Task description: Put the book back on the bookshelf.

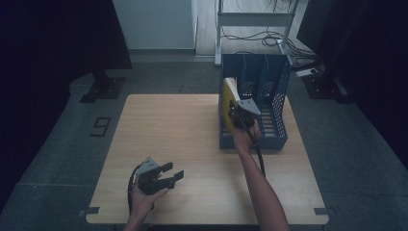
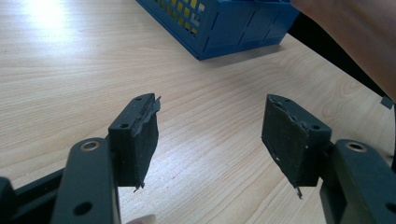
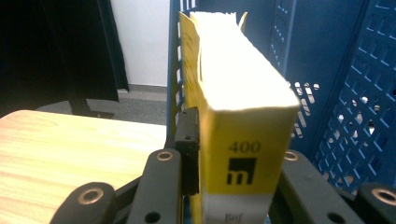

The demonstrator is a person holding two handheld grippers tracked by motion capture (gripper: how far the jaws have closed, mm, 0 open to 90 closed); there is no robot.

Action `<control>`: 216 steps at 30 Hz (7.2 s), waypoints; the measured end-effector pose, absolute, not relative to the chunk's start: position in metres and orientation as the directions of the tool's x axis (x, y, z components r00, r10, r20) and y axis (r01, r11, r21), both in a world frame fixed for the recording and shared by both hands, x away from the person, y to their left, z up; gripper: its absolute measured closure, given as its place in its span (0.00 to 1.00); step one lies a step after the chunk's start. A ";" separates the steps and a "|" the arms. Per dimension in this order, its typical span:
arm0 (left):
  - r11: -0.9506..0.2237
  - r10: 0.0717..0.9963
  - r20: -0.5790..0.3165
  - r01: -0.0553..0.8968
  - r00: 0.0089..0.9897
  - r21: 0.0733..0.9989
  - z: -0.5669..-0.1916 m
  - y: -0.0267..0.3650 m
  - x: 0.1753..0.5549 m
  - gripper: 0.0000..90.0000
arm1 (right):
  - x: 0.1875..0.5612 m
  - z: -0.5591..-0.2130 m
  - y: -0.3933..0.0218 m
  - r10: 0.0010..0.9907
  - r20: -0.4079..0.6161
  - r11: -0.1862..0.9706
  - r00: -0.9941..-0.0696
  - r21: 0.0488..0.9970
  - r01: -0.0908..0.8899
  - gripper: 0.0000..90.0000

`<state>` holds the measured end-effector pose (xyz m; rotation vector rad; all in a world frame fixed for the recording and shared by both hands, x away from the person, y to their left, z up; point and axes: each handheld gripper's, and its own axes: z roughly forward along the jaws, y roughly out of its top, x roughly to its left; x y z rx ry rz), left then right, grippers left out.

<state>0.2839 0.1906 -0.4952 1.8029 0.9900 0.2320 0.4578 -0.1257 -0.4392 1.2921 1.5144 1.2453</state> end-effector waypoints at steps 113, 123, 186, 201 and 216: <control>-0.098 0.743 -0.282 0.516 0.607 0.851 -0.495 0.206 0.286 0.41 | 0.549 -0.429 -0.103 0.991 -0.010 0.044 -0.133 0.966 0.256 0.83; -0.105 0.738 -0.282 0.517 0.613 0.850 -0.496 0.204 0.286 0.41 | 0.539 -0.429 -0.109 0.982 0.024 0.015 -0.186 0.978 0.206 0.73; -0.139 0.729 -0.259 0.507 0.634 0.851 -0.492 0.198 0.282 0.40 | 0.404 -0.437 -0.147 0.938 -0.010 0.097 -0.346 0.967 0.234 0.45; -0.168 0.725 -0.255 0.523 0.640 0.836 -0.496 0.189 0.283 0.39 | 0.347 -0.464 -0.174 0.921 0.003 0.116 -0.390 0.952 0.283 0.44; -0.185 0.727 -0.255 0.539 0.638 0.822 -0.500 0.189 0.285 0.39 | 0.295 -0.508 -0.186 0.885 -0.041 0.217 -0.463 0.917 0.334 0.42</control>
